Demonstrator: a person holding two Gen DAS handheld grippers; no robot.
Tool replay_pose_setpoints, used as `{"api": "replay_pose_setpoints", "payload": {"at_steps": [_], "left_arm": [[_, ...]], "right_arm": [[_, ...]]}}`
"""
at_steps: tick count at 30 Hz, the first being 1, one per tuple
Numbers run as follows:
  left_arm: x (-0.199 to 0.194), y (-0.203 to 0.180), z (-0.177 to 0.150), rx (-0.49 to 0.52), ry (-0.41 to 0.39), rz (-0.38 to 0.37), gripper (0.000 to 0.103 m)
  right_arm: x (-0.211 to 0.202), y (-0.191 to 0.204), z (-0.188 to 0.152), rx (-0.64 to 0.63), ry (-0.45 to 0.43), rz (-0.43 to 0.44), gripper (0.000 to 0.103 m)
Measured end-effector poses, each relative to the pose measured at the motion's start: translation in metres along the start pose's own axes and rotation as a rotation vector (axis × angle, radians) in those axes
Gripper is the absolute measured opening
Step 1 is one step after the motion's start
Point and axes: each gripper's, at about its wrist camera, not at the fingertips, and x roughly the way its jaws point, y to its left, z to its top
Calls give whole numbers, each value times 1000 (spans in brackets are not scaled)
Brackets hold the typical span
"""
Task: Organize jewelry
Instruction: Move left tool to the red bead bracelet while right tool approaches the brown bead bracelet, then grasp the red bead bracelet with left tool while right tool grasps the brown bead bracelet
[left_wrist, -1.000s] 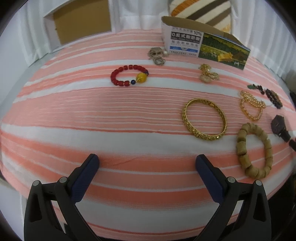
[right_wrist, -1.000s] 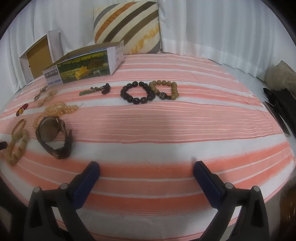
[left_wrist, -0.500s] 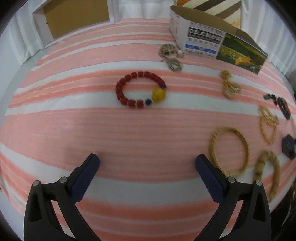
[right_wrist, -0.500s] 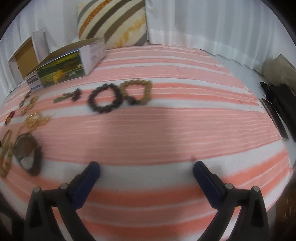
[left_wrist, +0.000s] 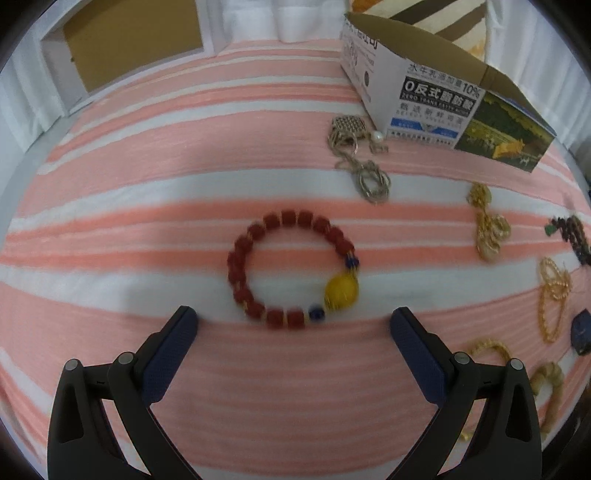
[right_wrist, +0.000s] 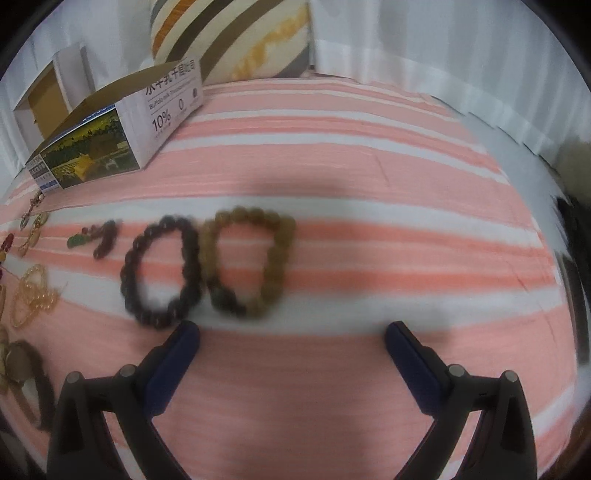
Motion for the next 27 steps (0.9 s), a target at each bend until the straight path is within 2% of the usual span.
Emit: {"api": "replay_pose_setpoints", "payload": {"at_steps": [5,7,9,13,16,17,18,19,20,21,27], "left_arm": [[7,3,20,28,-11,-14,103],[10,3,25,43,-17,-23,103],[12,3,29,62,-21,-33,103],[14,4,27,95,-35,-53,103],[13,5,28,100,-45,-53,101],[9,5,26,103,-56,-57,91],[3,3,23,111,-73,-64,82],[0,3,18,116,-79,-73,63],[-4,1,16,120,-84,-83,34],[-7,1,14,118,-85,-78,18],[-13,-2,0,70,-96,-79,17]], "right_arm": [[9,3,16,-37,-15,23,99],[11,8,24,-62,-23,31,94],[12,12,30,-74,-26,45,82],[12,18,32,-85,-36,55,72],[9,20,29,-88,-52,53,61],[7,20,27,-82,-57,58,49],[4,21,25,-76,-60,57,40],[3,21,24,-68,-59,59,26],[3,20,23,-63,-57,61,23],[1,19,20,-54,-59,65,23],[-14,16,0,-9,-61,90,23]]}}
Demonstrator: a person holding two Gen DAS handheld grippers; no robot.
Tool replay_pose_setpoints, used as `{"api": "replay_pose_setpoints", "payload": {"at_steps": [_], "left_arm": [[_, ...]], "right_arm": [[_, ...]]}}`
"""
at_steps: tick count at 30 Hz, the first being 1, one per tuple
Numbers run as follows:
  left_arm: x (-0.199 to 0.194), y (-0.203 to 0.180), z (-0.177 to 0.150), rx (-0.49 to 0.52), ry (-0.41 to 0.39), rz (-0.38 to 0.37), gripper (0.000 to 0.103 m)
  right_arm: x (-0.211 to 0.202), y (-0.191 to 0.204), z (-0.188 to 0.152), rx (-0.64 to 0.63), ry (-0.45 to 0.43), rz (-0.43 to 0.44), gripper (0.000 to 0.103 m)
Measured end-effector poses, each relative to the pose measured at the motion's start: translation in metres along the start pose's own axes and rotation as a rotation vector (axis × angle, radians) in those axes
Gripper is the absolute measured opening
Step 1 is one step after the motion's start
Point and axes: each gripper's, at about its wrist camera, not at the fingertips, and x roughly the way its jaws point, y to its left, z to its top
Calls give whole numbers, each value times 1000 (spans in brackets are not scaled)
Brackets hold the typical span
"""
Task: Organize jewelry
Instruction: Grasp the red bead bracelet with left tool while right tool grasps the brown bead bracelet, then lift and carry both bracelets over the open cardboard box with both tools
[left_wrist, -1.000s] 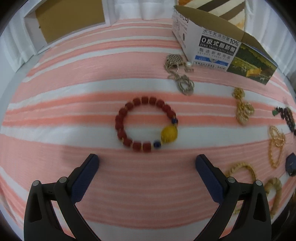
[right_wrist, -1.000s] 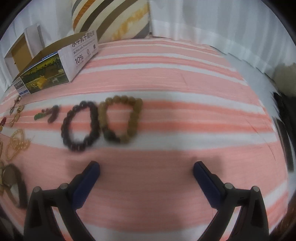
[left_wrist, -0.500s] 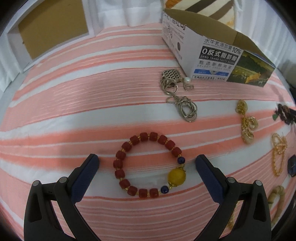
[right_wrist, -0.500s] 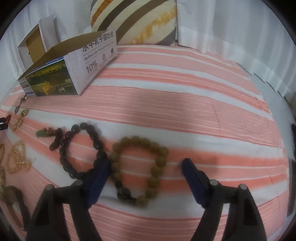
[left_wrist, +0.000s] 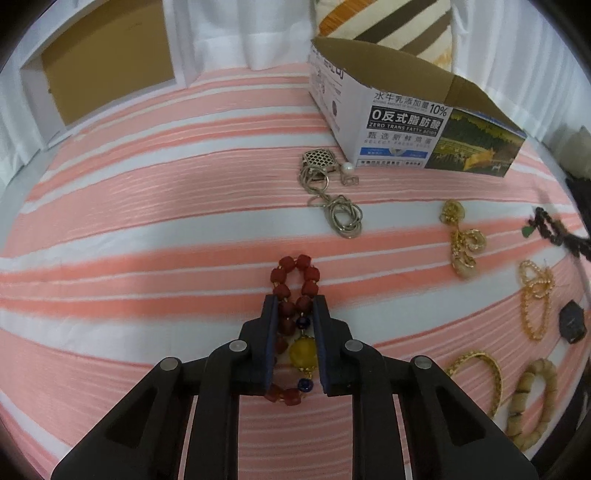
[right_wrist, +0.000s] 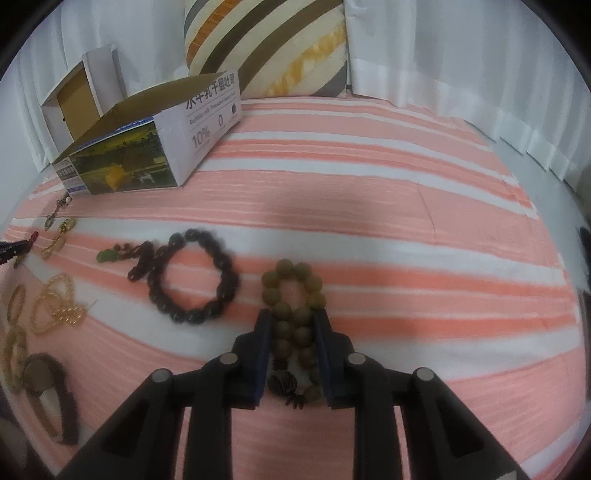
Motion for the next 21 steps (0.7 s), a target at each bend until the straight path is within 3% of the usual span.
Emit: {"api": "replay_pose_setpoints", "payload": {"at_steps": [1,2,3,5,15,16,17,18,19,20,21], "left_arm": [[-5,-4,-3,-10,-9,-1,13],[-12,-7,-6,-15,-23,0,0],[-16,-9,-7,-28,-24,-10,0],[-18,-8,-8,-44,-20,-29,0],[-25,-4,-27,-90,-11,-45,0],[-29,3,-27,-98,-11,-52,3],[-33,8,-26,-109,-14,-57,14],[-36,12,-26,-119,-21,-55,23],[-40,17,-26,-130,-36,-43,42],[-43,21,-26,-137,-50,-33,48],[-46,24,-26,-143,-59,-26,47]], "right_arm": [[-2,-1,-2,10,0,7,23],[-6,-1,-5,24,-3,17,22],[-9,-1,-6,33,-7,23,22],[-19,-1,-8,42,-25,30,0],[-39,-13,-10,85,-46,29,2],[-38,-14,-11,88,-50,29,3],[-35,-13,-10,91,-42,28,3],[-33,-11,-10,88,-29,28,8],[-30,-7,-9,82,-19,32,27],[-30,-1,-10,71,-28,39,54],[-33,5,-10,57,-55,42,61]]}}
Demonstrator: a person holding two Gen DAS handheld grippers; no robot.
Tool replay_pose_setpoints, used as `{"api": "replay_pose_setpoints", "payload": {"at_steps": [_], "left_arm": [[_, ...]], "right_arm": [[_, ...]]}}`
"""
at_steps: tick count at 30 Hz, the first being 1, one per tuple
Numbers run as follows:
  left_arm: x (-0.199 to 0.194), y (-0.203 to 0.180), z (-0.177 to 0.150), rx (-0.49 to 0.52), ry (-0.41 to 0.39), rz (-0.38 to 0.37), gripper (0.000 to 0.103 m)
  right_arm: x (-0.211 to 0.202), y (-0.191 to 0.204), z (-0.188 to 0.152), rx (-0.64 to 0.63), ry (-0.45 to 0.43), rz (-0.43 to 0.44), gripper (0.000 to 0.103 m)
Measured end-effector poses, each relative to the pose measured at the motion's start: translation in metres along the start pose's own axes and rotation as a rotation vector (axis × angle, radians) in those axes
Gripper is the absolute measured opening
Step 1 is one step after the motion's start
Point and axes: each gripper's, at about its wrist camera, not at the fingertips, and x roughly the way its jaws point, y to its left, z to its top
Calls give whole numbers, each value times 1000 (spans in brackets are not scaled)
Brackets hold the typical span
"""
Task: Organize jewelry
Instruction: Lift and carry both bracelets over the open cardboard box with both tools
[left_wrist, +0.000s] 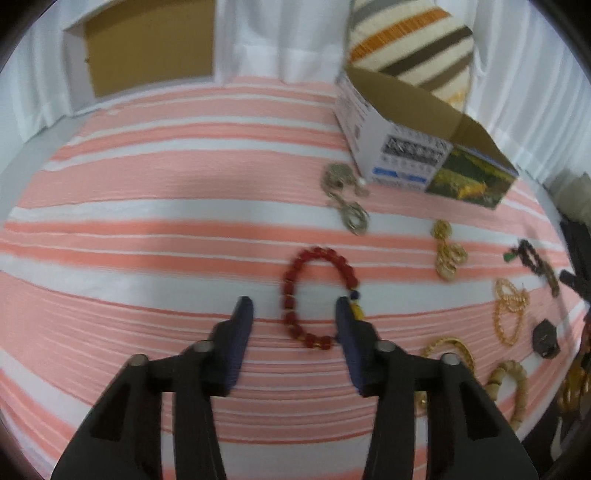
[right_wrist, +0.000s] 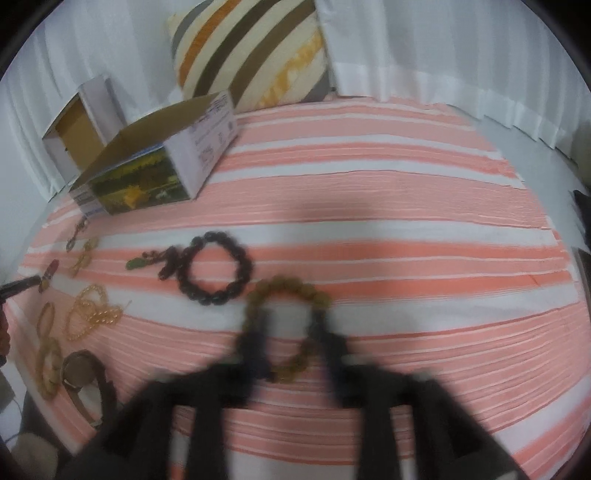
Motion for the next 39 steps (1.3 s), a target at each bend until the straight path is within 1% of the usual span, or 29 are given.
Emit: {"api": "replay_pose_setpoints", "payload": {"at_steps": [2,4,7,8,9,10,11,12,13,16,20,25,29,33,34,39], "left_arm": [[2,3,2,2,11,5,47],[9,1,2,20,28,16,47],[23,-6,3,47,55,27,47],[29,-9,3,52,70,37,47],[32,-13,4,66,66,62,47],[35,-18,5,92,67,92,40],[36,-22,6,108,65,90,5],[36,-24,7,109,73,73,6],[36,-28,8,112,81,65,7],[31,-37,7,137,71,55,7],[7,-41,16,96,29,1,7],[-20,-56,40,64,0,-67,7],[-43,-73,64,64,-25,-103,7],[-62,-92,94,73,-43,-141,7],[-64,-95,101,73,-45,-147,7],[-73,-117,143,94,-72,-148,7]], "right_arm": [[0,12,-2,-36,-19,3,61],[8,20,-3,-62,8,10,61],[23,25,-6,-87,48,-21,60],[28,24,-8,-84,65,-23,57],[27,25,-9,-95,47,-35,51],[28,24,-9,-104,53,-56,45],[27,23,-9,-105,55,-66,28],[27,20,-7,-89,60,-61,16],[26,15,-5,-61,70,-47,12],[15,16,-2,-62,45,-39,12],[-11,18,6,-33,-7,-2,12],[-34,22,24,-9,-34,57,12],[-49,31,44,-2,-45,114,12],[-61,47,72,2,-61,178,12],[-64,49,76,1,-64,186,12],[-69,80,121,-39,-102,210,12]]}}
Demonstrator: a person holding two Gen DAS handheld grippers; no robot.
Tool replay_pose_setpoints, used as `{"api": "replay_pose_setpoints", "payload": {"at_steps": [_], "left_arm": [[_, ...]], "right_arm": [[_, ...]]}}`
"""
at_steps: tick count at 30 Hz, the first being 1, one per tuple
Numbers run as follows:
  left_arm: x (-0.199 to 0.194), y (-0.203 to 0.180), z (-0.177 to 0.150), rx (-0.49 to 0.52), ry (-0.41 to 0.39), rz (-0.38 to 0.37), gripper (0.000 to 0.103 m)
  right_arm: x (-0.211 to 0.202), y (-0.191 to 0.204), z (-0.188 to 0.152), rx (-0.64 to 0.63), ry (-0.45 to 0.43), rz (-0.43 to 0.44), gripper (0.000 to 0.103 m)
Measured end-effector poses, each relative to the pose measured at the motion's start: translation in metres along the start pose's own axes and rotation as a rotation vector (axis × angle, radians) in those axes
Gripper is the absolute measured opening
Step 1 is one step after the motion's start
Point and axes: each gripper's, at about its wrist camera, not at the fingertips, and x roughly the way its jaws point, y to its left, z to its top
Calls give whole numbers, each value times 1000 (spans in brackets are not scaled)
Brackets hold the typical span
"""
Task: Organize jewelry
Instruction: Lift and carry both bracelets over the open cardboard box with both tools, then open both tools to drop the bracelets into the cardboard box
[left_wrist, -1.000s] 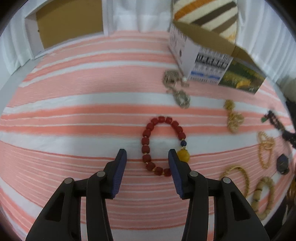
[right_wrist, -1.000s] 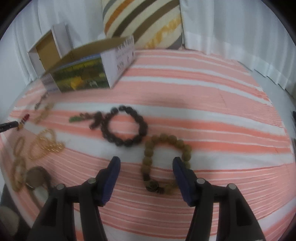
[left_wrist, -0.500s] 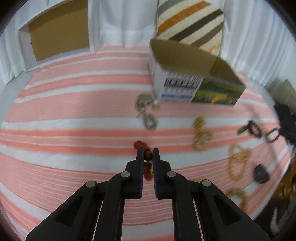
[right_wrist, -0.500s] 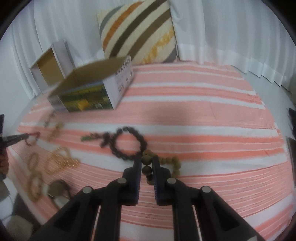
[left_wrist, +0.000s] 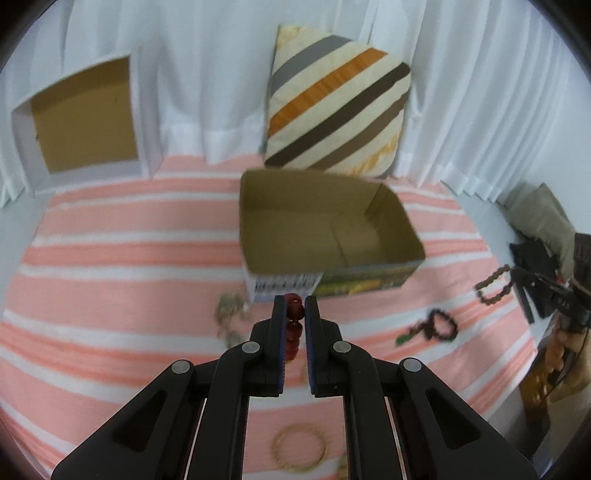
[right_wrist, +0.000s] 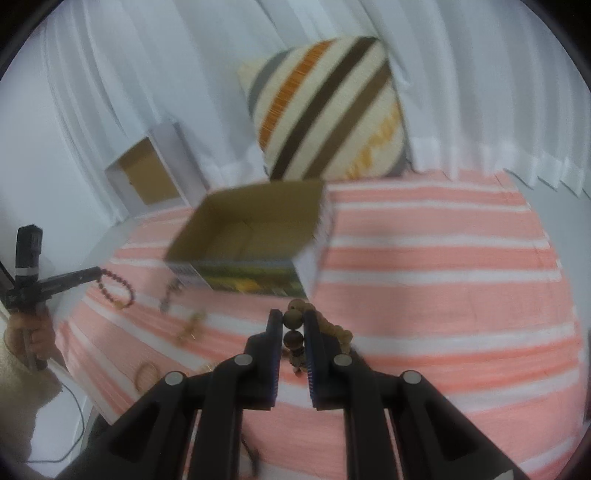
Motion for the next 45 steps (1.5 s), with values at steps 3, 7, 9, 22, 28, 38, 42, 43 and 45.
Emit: {"api": "replay_pose_setpoints", "payload": {"at_steps": [3,7,9,22,28,38,42,43,45], "left_arm": [[6,-10,24,-2,-13,0,7],[22,-16,52,-19,-11,-9,7],[32,-19,65,-24,-8,-10,7],[120,-34,88,-3,24,23,7],[146,-33,74,-4,34,52,55],[125,-28,46,26,-35,119,89],[107,-24,18,35,-34,119,89],[104,-24,10,36,-33,122,89],[92,-21,-10,43,-31,128,89]], "right_arm": [[10,16,29,-7,-24,18,12],[34,35,66,7,-36,50,12],[47,45,82,5,-39,59,12],[144,75,125,-25,3,17,12],[173,65,115,21,25,7,23],[166,57,90,-21,-12,-93,62],[146,57,68,-48,-25,-153,62],[141,56,63,-51,-28,-158,62],[128,56,47,-59,-37,-164,62]]}}
